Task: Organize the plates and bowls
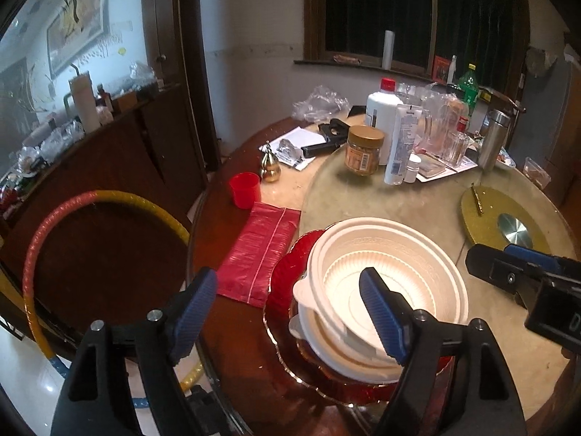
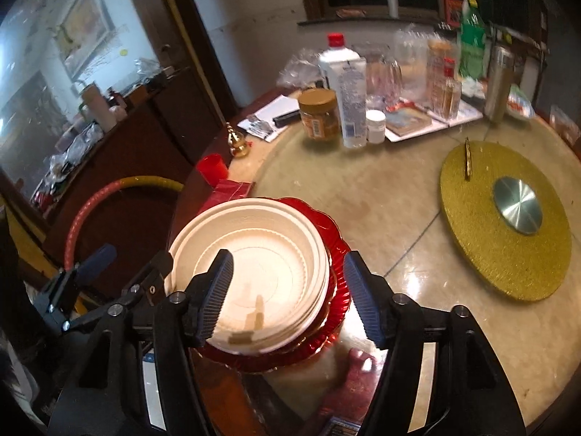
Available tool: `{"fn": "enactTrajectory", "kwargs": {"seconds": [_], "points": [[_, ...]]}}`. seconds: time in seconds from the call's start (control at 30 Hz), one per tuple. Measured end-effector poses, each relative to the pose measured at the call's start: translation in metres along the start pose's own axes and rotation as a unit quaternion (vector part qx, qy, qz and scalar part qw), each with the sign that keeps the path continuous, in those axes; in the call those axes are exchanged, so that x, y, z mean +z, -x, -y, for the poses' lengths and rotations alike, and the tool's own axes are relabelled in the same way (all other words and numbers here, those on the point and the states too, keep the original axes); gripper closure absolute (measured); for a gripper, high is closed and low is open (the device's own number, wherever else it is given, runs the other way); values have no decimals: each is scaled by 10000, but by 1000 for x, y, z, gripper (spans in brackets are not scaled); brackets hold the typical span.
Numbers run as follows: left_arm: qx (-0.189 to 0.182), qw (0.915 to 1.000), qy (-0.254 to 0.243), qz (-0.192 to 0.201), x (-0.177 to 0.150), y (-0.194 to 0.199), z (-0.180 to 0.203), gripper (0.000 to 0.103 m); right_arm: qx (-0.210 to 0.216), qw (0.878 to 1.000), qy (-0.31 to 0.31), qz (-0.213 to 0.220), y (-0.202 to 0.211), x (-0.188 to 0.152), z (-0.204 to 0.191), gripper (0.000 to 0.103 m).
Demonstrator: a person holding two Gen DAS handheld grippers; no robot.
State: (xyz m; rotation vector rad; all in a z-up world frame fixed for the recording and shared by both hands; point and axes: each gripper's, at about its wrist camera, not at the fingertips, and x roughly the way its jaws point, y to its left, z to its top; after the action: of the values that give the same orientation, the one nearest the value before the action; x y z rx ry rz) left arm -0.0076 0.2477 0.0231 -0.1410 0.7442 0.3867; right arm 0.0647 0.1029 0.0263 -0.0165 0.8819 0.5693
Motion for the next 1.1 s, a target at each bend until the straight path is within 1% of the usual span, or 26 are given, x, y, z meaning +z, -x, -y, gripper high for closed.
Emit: {"fn": "enactTrajectory", "kwargs": {"seconds": [0.07, 0.13, 0.2, 0.4, 0.5, 0.6, 0.83, 0.87, 0.9, 0.93, 0.97, 1.0, 1.1], "points": [[56, 9999, -39, 91, -5, 7, 0, 22, -32, 9996, 266, 103, 8, -10, -5, 33], [110, 9997, -43, 208, -11, 16, -1, 19, -128, 9986, 493, 167, 15, -22, -8, 33], [37, 9997, -29, 245, -16, 21, 0, 19, -259, 9975, 619, 222, 21, -34, -7, 33], [-33, 9998, -76, 204, -29, 29, 7, 19, -560, 9937, 891, 382, 38, -63, 4, 33], [-134, 9998, -102, 119, -35, 32, 14, 19, -598, 9936, 889, 368, 43, -71, 11, 33], [-221, 9995, -204, 41, -42, 36, 24, 18, -634, 9938, 836, 381, 48, -75, 17, 33], [-179, 9991, -385, 22, -49, 44, 37, 16, -651, 9911, 1059, 480, 58, -78, 13, 33], [-187, 9990, -409, 8, -50, 45, 38, 14, -656, 9906, 1096, 487, 58, -79, 11, 33], [-191, 9989, -427, -16, -51, 44, 39, 7, -655, 9901, 1146, 486, 58, -79, 10, 33], [-192, 9988, -440, -56, -51, 43, 40, 3, -661, 9894, 1205, 478, 57, -78, 8, 33], [-90, 9991, -420, -50, -52, 43, 40, 0, -673, 9888, 1242, 479, 56, -78, 8, 33], [-69, 9991, -413, -19, -52, 43, 40, 1, -692, 9882, 1283, 475, 55, -77, 7, 33], [-214, 9992, -319, -138, -51, 38, 35, 1, -652, 9875, 1355, 482, 53, -75, 5, 33]]}}
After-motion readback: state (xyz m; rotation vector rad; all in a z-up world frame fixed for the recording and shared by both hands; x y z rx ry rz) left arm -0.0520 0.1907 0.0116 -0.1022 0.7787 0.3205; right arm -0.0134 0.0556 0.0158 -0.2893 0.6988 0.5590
